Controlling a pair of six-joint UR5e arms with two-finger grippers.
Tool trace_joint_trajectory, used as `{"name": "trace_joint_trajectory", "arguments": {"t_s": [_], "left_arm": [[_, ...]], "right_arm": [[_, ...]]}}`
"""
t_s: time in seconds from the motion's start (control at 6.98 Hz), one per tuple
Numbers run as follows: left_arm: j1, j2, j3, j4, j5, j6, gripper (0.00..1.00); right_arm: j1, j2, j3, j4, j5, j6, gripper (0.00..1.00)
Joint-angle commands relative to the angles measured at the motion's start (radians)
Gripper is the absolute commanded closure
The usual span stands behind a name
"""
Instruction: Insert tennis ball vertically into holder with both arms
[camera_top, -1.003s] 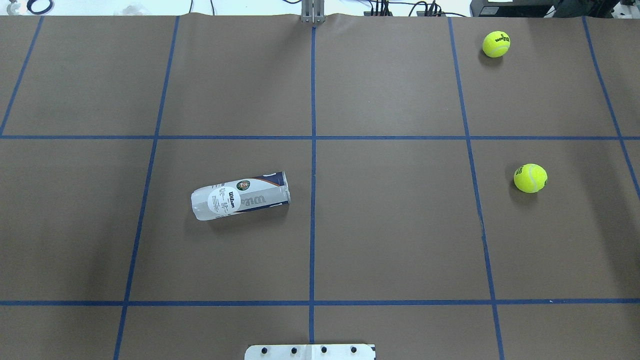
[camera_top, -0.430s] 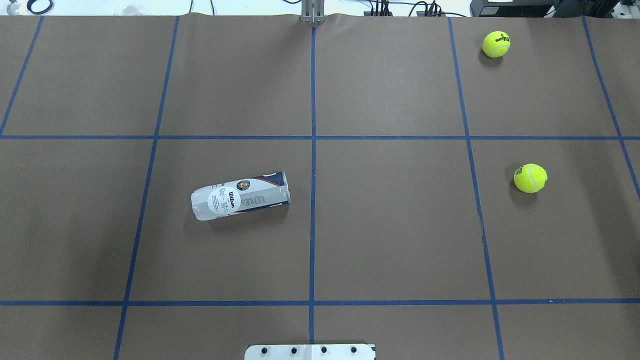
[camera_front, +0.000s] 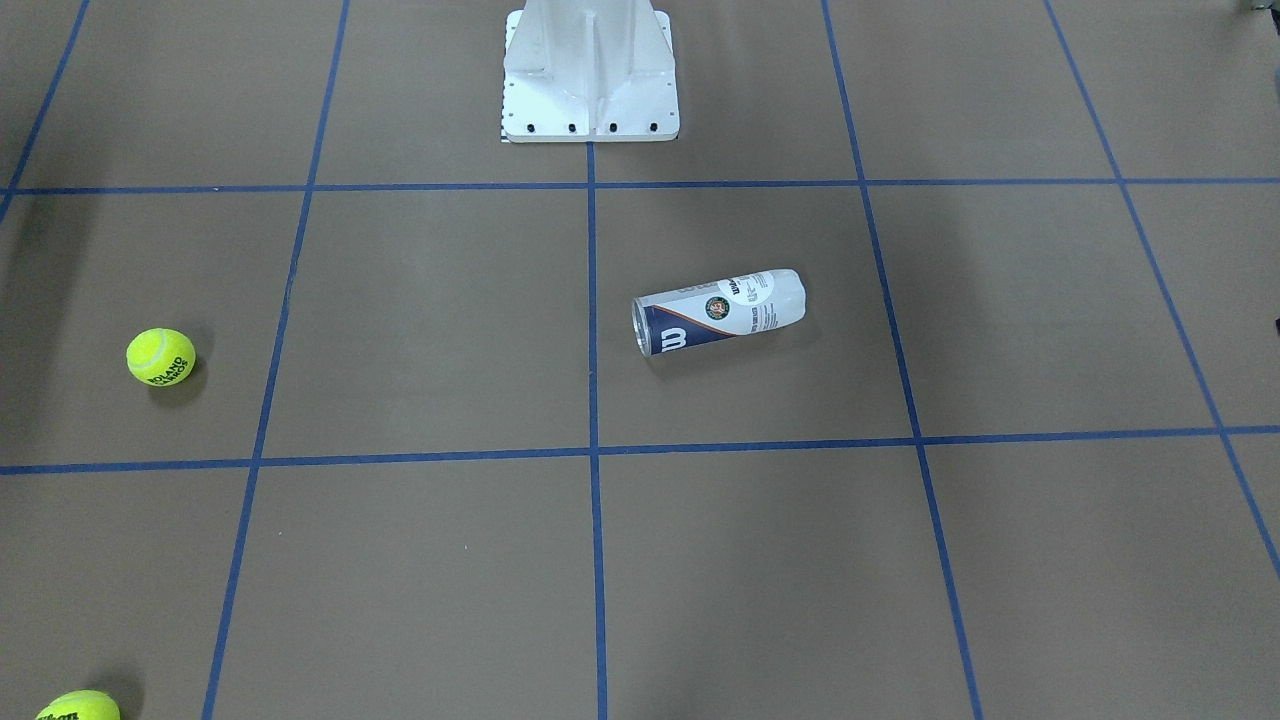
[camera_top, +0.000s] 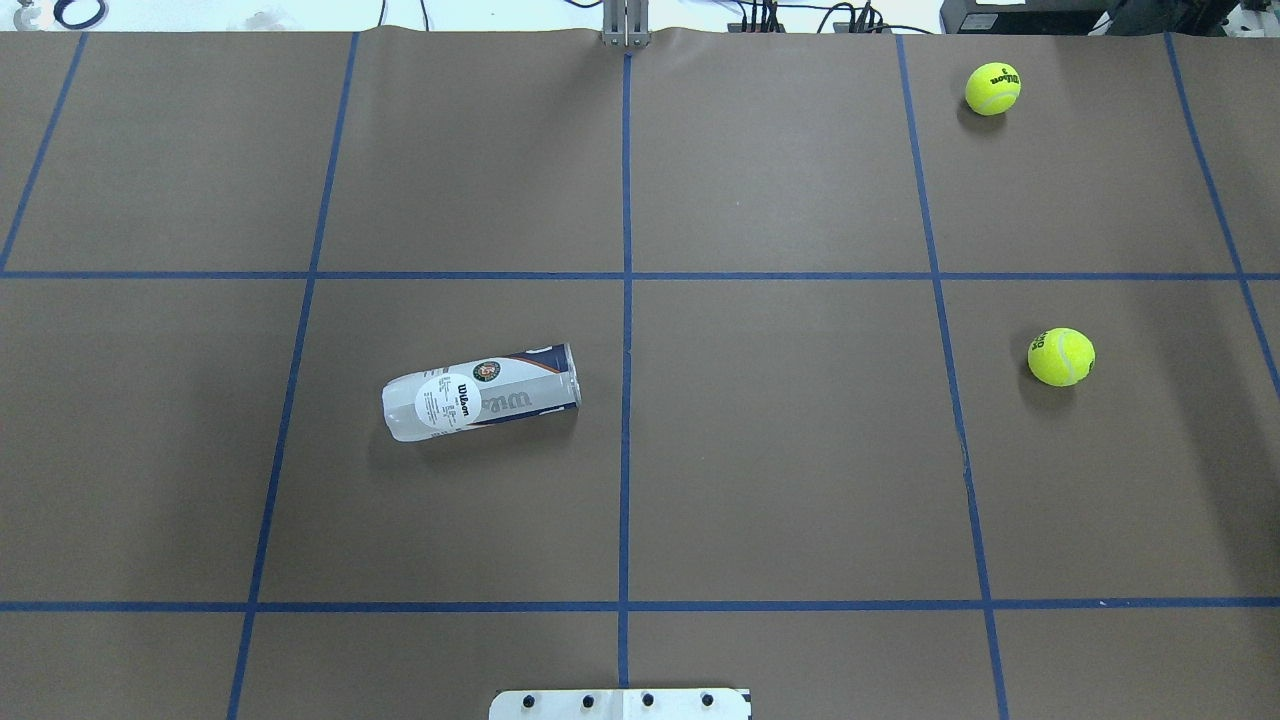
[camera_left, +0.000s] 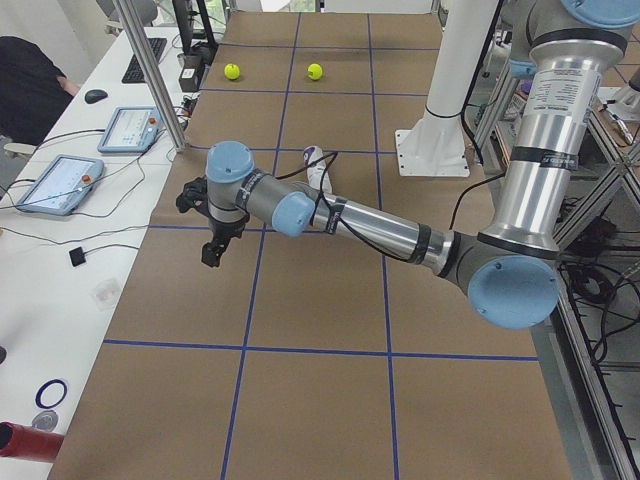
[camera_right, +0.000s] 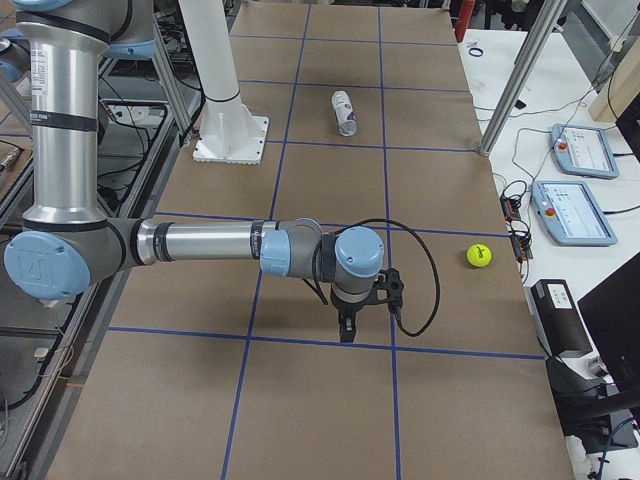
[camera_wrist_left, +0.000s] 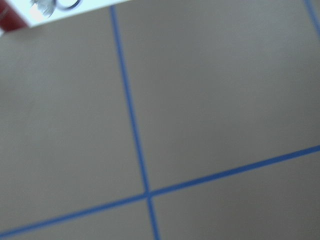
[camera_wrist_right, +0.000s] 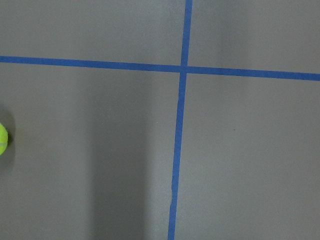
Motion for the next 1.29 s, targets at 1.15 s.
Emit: {"name": "trace_joint_trajectory", "arguments": {"t_s": [1.15], "left_arm": [[0.737,-0.55,0.006,0.35,0.298,0.136,0.01]], "right_arm": [[0.0,0.004,-0.007,-0.002,-0.001,0.002,0.01]]}}
